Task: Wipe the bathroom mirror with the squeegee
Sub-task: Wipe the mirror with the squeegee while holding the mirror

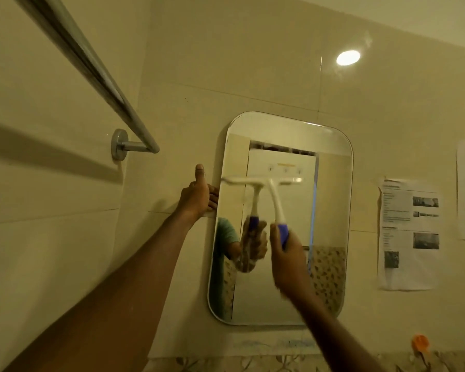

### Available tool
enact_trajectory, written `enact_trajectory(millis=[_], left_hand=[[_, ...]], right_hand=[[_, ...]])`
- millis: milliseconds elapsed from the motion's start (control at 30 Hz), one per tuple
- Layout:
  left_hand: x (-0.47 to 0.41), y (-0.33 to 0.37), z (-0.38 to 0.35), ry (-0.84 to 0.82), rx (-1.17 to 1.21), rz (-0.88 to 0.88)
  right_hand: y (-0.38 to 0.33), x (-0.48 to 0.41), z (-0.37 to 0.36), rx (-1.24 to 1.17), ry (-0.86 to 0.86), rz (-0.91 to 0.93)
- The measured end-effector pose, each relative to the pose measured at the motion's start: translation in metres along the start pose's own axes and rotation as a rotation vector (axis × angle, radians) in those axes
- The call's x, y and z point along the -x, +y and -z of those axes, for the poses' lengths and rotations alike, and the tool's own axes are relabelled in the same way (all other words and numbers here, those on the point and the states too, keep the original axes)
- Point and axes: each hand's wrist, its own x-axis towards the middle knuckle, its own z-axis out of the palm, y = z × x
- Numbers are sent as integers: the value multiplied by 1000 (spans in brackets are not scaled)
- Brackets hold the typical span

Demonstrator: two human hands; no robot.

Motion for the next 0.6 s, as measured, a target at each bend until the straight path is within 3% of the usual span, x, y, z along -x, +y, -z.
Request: enact_trajectory(millis=[200, 367, 600], left_hand=[[2, 2, -2, 32, -40, -21], [1, -1, -2, 44, -53, -27], [3, 2, -3, 40, -88, -36]], right_hand=[[17, 49, 6, 35, -41, -81], [-32, -14, 21, -23, -1, 128], [-101, -113, 9, 128, 73, 206]])
